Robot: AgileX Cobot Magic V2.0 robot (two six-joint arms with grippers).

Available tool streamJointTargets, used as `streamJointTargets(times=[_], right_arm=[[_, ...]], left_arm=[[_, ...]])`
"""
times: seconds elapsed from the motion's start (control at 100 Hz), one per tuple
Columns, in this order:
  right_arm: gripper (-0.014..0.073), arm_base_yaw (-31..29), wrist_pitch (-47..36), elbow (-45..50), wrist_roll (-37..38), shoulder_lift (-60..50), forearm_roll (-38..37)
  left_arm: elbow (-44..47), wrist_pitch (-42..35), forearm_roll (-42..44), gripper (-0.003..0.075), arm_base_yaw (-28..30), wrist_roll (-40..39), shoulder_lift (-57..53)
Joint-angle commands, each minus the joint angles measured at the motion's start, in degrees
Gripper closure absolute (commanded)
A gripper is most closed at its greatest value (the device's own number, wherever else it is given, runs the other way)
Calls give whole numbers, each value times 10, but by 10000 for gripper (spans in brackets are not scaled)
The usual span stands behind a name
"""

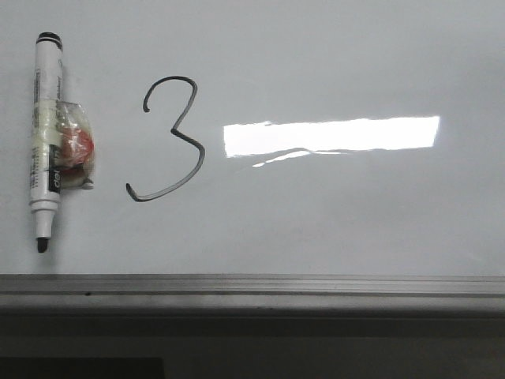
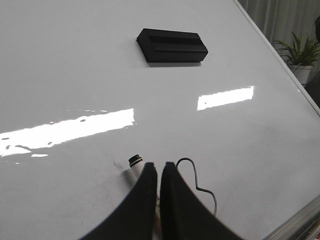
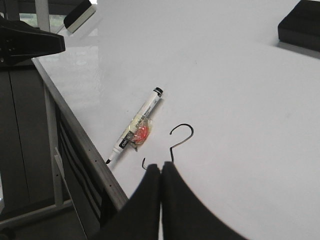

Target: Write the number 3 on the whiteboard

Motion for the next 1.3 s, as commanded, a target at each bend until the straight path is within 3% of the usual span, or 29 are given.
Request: streamJointTargets(times=[0.0,0.62,0.85,1.09,1.29], right_arm=[[640,-3,-58,2,2,-22,-8],[640,-3,-46,17,2,-29,-8],[640,-3,-46,17,2,-29,-8],[640,-3,-46,17,2,-29,-8],[640,-3,-46,17,2,-29,-8]], left_arm=[[-14,-36,1,741,1,1,6],[-13,-29,1,741,12,1,6],[0,81,-2,741,158,1,6],[66,79,-3,741,341,1,3],[131,79,-3,741,393,0,-44]])
